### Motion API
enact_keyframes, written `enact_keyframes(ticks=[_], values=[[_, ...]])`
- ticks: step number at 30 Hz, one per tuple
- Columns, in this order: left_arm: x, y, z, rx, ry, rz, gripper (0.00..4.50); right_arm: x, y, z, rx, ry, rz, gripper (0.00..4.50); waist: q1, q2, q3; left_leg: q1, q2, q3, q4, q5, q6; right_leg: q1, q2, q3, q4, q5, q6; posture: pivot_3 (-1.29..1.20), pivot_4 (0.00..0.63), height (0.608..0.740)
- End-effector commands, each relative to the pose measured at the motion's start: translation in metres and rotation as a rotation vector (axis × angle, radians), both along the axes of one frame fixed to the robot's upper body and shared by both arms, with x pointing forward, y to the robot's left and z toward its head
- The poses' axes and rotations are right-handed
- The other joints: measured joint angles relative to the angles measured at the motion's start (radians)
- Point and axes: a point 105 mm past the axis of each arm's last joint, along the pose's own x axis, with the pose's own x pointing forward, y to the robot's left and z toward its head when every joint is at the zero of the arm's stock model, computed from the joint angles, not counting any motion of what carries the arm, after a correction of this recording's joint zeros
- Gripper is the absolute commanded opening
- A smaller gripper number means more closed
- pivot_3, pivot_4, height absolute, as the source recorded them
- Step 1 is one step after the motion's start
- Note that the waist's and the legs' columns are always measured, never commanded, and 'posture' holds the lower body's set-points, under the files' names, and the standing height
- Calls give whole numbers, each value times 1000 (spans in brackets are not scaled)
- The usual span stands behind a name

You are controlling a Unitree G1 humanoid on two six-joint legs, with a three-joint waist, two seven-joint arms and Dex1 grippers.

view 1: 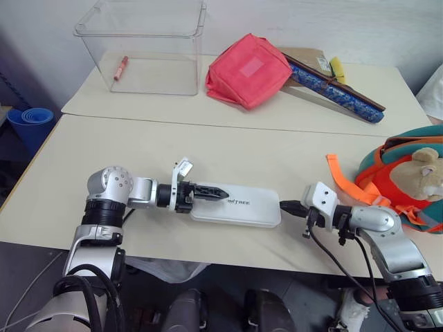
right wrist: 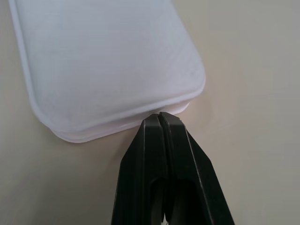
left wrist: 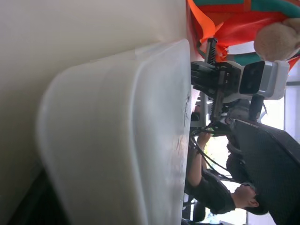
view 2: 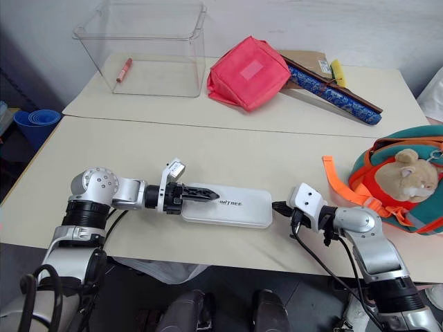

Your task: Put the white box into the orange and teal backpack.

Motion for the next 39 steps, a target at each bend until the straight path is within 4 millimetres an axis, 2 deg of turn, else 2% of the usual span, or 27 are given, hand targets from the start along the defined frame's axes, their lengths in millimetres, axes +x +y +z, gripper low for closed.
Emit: enact_keyframes(ticks=[1,5,8,11,13,14,20,22,26,29,31,36,39], values=[[-8,-6,-1,-30,25,-33,3298,-4,2,8,28,-31,15,0,-1,0,0,0,0,0,0,0,0,0,0,0,0,0,0,0,150,740],[-9,-1,10,-74,-16,-26,2087,-13,-10,12,120,-31,-32,0,-1,0,0,0,1,0,-1,0,-1,0,1,0,0,0,0,0,150,740],[-14,4,18,-64,-164,-32,1318,-33,-27,14,220,13,-104,518,0,0,0,-1,1,0,0,0,-1,0,1,0,0,0,0,0,150,740],[-19,9,7,78,-505,-105,1315,-56,-38,15,263,33,-151,1458,-2,-1,0,0,1,0,-2,0,-2,-1,1,0,-1,0,0,0,150,740],[-31,5,13,11,-807,-201,1315,-78,-59,14,276,29,-258,2156,-3,0,0,0,2,2,-3,-2,-5,-1,2,1,-4,0,-1,0,150,740],[-37,3,15,-22,-901,-226,1315,-90,-71,14,286,23,-331,2482,0,3,-2,1,2,3,-4,-4,-9,0,2,2,-4,-1,-1,0,150,740],[-55,-7,20,-146,-1162,-256,1315,-142,-128,12,334,-30,-676,4484,5,4,-3,1,2,3,-6,-6,-7,-1,1,3,-7,0,-1,0,150,740],[-57,-8,19,-157,-1187,-260,1315,-151,-141,13,334,-49,-750,4484,3,4,-3,1,2,3,-6,-6,-6,-1,0,4,-7,0,-1,0,150,740],[-56,-10,17,-156,-1214,-302,1315,-172,-204,26,333,-146,-971,4484,0,5,-3,1,3,3,-6,-7,-5,-2,0,4,-8,0,-1,0,150,740],[-52,-10,19,-155,-1221,-312,1315,-166,-233,36,318,-187,-1005,4484,-2,5,-3,1,2,4,-6,-7,-3,-2,0,4,-8,0,-1,0,150,740],[-51,-11,19,-158,-1219,-319,1315,-148,-240,40,313,-196,-974,4484,-10,5,-3,1,3,4,-5,-5,1,-1,0,4,-8,0,-1,0,150,740],[-52,-12,23,-174,-1212,-341,1315,-100,-237,44,346,-157,-845,4484,-21,7,-4,1,3,3,-5,-3,2,-1,1,2,-6,0,-2,0,150,740],[-52,-9,30,-183,-1202,-333,1315,-72,-218,50,424,-87,-707,4484,-22,7,-4,1,3,3,-4,-2,3,-1,1,1,-5,0,-2,0,150,740]])
